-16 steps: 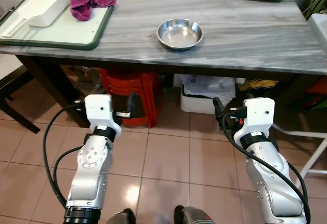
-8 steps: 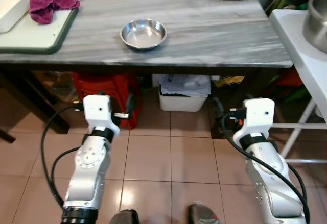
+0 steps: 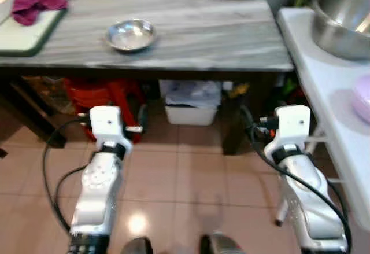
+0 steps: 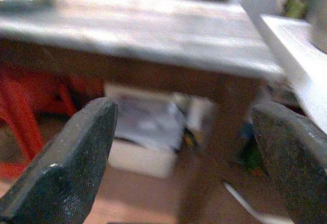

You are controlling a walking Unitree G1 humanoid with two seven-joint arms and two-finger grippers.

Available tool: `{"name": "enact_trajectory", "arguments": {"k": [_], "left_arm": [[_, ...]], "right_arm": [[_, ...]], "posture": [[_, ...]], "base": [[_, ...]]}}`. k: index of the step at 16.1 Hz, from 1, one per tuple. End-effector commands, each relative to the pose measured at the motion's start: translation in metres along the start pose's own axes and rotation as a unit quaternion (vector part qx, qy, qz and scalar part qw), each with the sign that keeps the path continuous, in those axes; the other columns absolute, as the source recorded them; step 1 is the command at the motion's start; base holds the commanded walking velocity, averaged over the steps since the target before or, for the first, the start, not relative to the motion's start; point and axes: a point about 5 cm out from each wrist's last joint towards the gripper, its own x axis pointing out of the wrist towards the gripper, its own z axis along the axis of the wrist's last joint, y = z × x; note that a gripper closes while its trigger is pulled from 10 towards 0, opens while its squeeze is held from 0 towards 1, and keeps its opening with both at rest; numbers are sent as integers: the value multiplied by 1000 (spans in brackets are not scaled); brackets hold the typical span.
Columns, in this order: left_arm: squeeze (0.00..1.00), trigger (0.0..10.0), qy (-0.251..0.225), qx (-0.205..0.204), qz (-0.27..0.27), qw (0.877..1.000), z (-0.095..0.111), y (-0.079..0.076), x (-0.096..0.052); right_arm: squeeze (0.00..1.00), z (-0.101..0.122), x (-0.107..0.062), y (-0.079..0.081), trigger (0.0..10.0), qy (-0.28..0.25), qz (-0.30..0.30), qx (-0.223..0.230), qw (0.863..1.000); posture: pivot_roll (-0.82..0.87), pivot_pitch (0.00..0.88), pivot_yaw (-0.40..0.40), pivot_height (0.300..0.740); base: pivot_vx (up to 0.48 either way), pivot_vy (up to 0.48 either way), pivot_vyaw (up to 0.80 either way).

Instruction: Setting the table

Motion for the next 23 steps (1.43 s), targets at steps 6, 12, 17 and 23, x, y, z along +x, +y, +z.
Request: {"name": "enact_trajectory", "arguments": {"k": [6,12,17,23], "left_arm": [[0,10000,21,4,-7,1000,-10,-1,-13],[0,10000,11,2,6,1000,-8,-1,-9],[0,10000,2,4,-7,1000,-3,-5,-1],[0,10000,-7,-1,-5,1000,0,-8,3]], "right_arm": [[0,-21,-8,-1,10000,37,-14,13,999],[0,-24,-1,-4,10000,32,-18,10,999],[0,-16,6,-2,10000,10,-20,7,1000],[0,1,9,3,10000,-38,-13,-24,999]], "posture": [[-146,174,-33,740],[-141,156,-28,740],[-157,162,5,740],[-167,163,5,740]], "base": [[0,-319,0],[0,-319,0],[0,-319,0],[0,-317,0]]}}
